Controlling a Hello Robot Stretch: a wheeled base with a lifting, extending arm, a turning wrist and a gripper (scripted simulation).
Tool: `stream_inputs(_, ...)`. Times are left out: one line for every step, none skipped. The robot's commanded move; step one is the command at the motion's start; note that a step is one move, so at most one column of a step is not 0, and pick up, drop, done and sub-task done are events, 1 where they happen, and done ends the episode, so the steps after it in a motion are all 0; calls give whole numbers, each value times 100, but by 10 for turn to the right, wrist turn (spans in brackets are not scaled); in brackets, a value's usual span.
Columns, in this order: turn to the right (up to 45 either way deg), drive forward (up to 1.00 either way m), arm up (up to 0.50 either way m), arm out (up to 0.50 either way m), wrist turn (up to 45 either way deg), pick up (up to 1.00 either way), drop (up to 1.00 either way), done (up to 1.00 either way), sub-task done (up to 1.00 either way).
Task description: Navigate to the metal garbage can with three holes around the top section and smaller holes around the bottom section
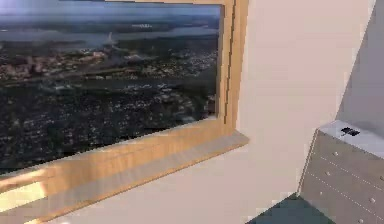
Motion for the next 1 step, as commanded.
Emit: stream_inputs(-450,0,0,0,0,0,0,0,0)
